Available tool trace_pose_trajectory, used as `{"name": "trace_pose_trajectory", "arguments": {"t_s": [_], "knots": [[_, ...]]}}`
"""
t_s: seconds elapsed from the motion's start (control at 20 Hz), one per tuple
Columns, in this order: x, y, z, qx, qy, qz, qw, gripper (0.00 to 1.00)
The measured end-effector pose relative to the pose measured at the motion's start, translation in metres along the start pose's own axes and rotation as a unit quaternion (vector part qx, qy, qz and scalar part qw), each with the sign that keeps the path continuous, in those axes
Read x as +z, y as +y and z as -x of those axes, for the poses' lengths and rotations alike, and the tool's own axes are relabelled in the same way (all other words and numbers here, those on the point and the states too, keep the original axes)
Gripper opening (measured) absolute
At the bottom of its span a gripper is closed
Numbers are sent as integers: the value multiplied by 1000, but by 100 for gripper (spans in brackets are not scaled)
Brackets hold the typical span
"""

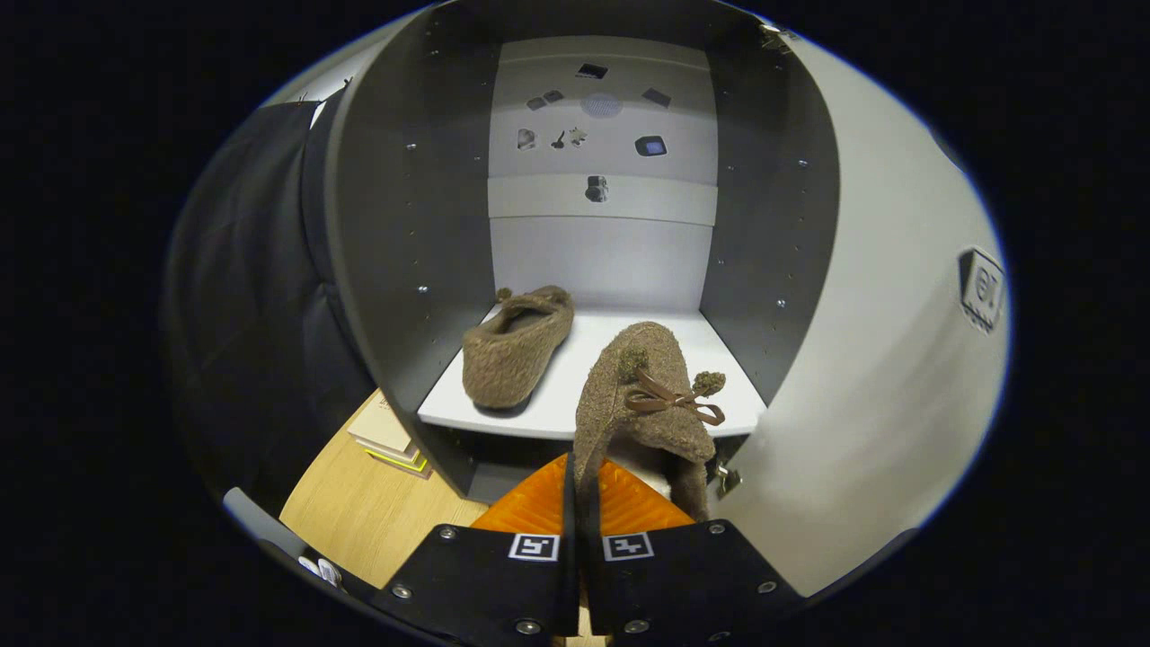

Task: Open the shoe cabinet door, grab the shoes and put them into the shoe cabinet, then close the shoe cabinet door.

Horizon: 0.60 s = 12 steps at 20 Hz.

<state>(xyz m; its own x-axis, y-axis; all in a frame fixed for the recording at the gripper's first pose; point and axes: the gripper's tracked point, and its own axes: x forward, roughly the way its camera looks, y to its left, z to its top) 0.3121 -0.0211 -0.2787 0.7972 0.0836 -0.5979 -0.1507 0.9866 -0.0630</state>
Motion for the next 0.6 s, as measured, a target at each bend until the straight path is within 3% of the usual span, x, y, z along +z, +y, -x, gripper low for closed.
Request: {"name": "trace_pose_trajectory", "arguments": {"t_s": [0.6], "knots": [[56, -16, -98, 25, 16, 27, 999, 4]]}}
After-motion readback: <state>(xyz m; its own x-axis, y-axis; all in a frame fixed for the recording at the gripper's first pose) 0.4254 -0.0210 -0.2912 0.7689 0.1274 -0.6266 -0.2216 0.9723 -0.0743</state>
